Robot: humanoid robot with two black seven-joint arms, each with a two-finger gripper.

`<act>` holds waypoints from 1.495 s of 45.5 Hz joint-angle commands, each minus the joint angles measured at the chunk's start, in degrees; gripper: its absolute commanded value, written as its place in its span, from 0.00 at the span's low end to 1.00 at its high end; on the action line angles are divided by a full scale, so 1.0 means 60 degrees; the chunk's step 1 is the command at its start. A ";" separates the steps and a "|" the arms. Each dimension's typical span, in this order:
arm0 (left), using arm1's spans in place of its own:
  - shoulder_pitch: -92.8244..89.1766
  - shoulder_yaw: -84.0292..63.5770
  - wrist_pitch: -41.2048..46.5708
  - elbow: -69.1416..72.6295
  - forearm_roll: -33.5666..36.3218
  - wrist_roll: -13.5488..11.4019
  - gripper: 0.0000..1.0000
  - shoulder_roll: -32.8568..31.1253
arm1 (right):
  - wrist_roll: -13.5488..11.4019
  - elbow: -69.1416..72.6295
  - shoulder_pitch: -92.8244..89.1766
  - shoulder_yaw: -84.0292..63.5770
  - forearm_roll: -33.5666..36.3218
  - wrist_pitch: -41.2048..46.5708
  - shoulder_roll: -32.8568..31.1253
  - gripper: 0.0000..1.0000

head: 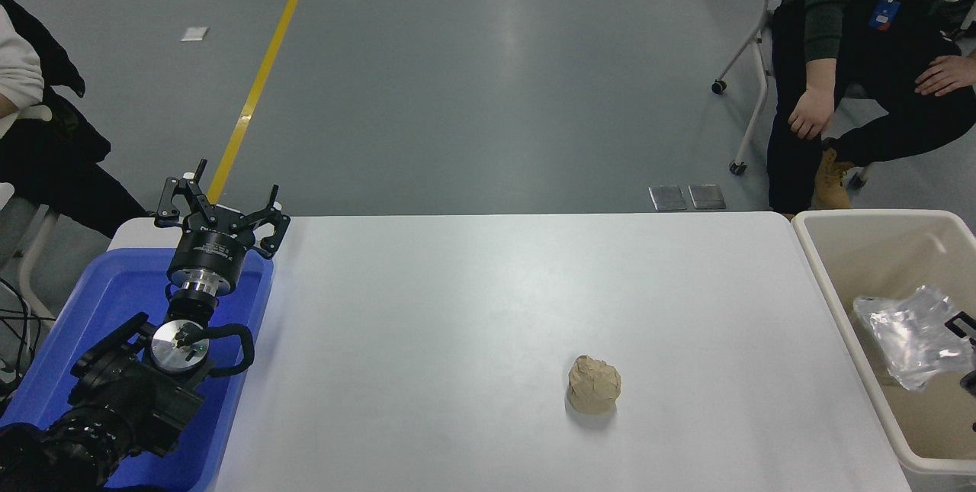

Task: Pick up foil plate and place in dustbin

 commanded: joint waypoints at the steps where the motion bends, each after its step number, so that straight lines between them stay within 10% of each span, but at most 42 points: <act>1: -0.0008 0.0000 0.0013 0.0000 -0.0001 0.0000 0.99 0.0000 | -0.0005 0.0104 0.0703 -0.0151 -0.0031 0.0038 -0.0394 1.00; 15: -0.0008 0.0000 -0.0002 0.0000 -0.0001 0.0000 0.99 0.0000 | -0.0005 0.3149 0.6398 -0.2828 -0.0441 0.0579 -0.1786 1.00; 39: -0.0008 0.0000 -0.0002 0.0000 -0.0001 0.0000 0.99 0.0000 | -0.0019 0.5142 1.1704 -0.4941 -0.0471 0.4386 0.1304 1.00; 68: -0.0008 0.0000 0.0013 0.0000 -0.0001 0.0000 0.99 0.0000 | -0.0019 0.9229 1.4840 -0.4839 -0.1247 0.9106 0.1524 1.00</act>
